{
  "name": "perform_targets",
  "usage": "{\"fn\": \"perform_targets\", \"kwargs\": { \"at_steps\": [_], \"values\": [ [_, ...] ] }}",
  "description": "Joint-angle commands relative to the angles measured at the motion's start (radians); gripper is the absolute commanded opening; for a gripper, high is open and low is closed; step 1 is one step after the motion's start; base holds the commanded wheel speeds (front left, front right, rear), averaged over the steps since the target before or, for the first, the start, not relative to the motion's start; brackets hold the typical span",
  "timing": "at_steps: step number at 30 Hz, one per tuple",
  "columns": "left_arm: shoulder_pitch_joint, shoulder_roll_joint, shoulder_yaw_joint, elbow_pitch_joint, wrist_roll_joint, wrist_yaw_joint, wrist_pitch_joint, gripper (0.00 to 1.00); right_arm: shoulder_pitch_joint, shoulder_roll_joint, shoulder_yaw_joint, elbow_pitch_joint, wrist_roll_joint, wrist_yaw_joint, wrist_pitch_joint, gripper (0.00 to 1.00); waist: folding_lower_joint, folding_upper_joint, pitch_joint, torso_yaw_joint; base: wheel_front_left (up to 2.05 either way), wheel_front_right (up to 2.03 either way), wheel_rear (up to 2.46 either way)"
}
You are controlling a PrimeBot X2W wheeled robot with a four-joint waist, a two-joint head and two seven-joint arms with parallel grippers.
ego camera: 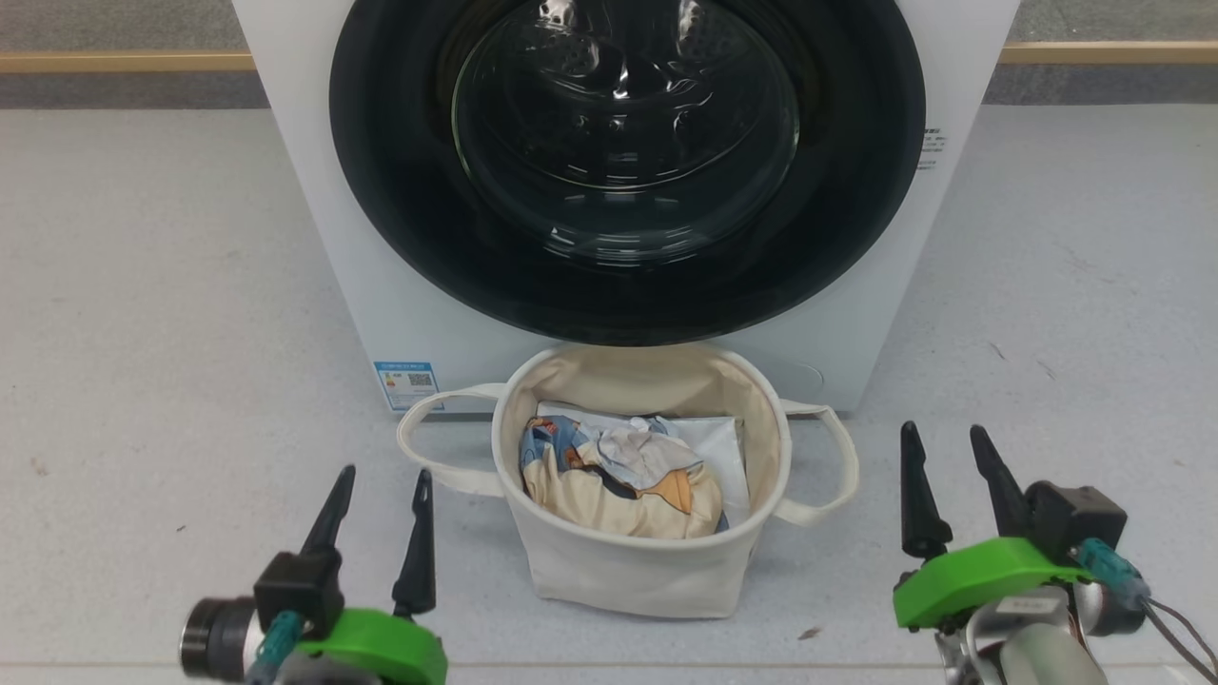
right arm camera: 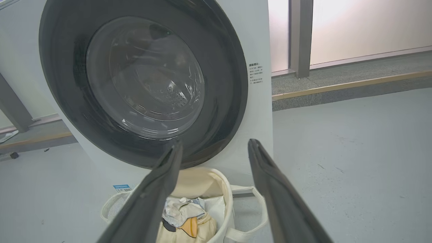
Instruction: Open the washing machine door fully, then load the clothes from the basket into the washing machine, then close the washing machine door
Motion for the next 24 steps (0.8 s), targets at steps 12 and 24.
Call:
{"fn": "perform_targets", "kwargs": {
  "at_steps": [12, 24],
  "values": [
    [-0.089, 0.011, 0.006, 0.130, 0.079, 0.013, -0.021, 1.00, -0.050, -0.009, 0.041, -0.020, -0.069, 0.000, -0.031, 1.00, 0.0000, 0.0000, -0.003, 0.005, 0.00, 0.00, 0.00],
    [-0.131, 0.008, 0.008, 0.170, 0.041, -0.001, -0.030, 1.00, -0.053, -0.009, 0.016, -0.048, -0.059, 0.000, -0.031, 1.00, 0.0000, 0.0000, 0.007, 0.009, 0.00, 0.00, 0.00]
  ]
}}
